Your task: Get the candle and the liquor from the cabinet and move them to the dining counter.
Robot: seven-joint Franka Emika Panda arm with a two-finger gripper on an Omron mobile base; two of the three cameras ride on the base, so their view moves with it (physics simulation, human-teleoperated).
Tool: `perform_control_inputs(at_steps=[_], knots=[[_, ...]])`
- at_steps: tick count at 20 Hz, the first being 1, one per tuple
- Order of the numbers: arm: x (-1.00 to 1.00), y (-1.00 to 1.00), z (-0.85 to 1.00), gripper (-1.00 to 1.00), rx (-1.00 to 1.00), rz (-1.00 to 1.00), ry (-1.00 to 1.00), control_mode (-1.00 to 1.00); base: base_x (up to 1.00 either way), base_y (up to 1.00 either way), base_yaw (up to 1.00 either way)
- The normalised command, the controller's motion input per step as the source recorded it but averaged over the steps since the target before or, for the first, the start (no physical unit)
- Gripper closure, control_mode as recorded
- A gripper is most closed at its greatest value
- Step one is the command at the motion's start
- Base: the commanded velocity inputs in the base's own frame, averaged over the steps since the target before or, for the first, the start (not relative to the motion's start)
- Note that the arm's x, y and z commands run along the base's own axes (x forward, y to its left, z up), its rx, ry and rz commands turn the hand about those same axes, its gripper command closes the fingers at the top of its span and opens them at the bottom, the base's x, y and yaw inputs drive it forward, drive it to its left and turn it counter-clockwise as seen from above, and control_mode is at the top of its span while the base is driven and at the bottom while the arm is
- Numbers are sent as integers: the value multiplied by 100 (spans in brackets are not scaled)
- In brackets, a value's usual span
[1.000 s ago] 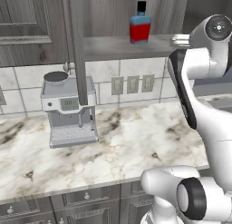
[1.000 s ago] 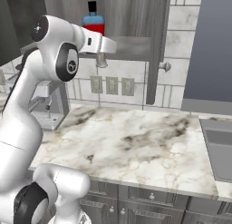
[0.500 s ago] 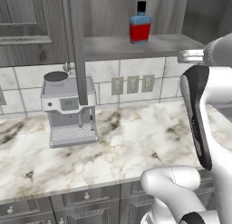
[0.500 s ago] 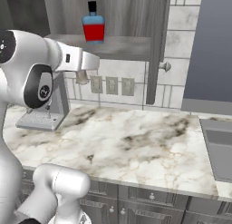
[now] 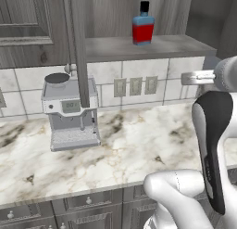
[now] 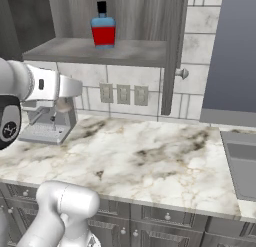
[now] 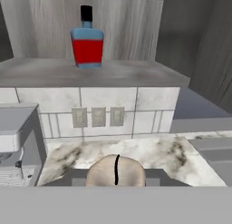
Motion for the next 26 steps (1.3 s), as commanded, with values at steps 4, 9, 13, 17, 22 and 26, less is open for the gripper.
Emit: perform_control_inputs(at_steps=[4,9,13,17,22,26], knots=[[-12,18,0,100,0,6,1,-100,0,0,0],[-5,11,0,100,0,0,1,-100,0,0,0],[-1,2,0,100,0,3,0,-100,0,0,0],[-2,1,0,100,0,4,0,-100,0,0,0],[-2,0,0,100,0,8,0,-100,0,0,0],[-2,2,0,100,0,7,0,-100,0,0,0]])
